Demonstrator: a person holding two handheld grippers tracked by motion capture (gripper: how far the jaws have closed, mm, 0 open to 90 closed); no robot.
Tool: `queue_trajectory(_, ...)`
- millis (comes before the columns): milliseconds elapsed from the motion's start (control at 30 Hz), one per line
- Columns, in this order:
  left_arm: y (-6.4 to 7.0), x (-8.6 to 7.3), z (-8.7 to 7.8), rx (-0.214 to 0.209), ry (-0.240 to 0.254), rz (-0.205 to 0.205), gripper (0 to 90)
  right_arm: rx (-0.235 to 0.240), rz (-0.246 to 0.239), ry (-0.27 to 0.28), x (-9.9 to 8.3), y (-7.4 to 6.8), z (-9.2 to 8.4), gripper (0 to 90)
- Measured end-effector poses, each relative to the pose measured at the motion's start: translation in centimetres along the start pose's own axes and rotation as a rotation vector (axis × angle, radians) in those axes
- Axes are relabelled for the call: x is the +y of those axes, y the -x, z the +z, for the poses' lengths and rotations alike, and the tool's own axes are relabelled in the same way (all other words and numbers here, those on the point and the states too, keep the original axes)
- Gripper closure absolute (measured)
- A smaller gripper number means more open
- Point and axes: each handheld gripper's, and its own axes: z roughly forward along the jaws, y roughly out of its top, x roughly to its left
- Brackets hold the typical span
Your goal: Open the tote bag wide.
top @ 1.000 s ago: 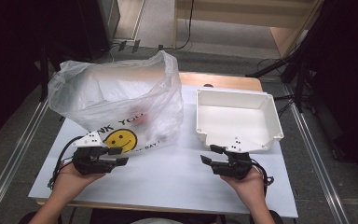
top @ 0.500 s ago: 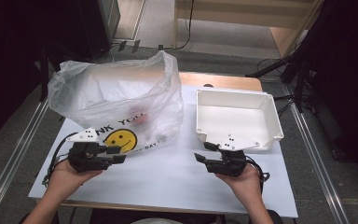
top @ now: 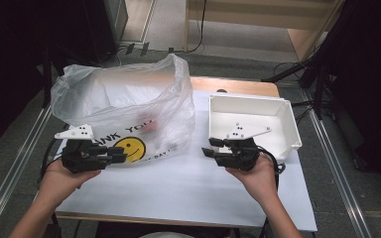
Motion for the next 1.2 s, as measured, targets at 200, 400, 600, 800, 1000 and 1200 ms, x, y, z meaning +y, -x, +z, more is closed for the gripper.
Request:
queue_trajectory(200,-0.1,1.6,-1.0,0.007,0.006,0.012,74.7,0.029,-0.019,-0.023,2.1,-0.2,0.3,70.2)
queue_trajectory(400,-0.4,2.6,-1.6,-0.005,0.0,-0.018,78.1,0.051,-0.014,-0.039,4.0,0.0,0.6,80.1)
queue_trajectory(600,-0.5,3.6,-2.0,-0.039,-0.007,-0.019,81.1,0.076,-0.013,-0.055,5.3,0.1,0.8,89.1)
queue_trajectory(800,-0.8,5.0,-3.1,0.02,-0.001,-0.01,89.0,0.075,-0.045,-0.073,7.4,-0.2,1.2,90.0)
queue_trajectory(1000,-1.4,6.2,-4.1,0.043,0.018,-0.015,90.0,0.093,-0.064,-0.067,9.7,-0.1,1.8,90.0)
queue_trajectory(1200,-2.2,8.2,-5.2,0.063,0.029,-0.019,90.0,0.106,-0.093,-0.069,12.4,-0.2,2.9,90.0)
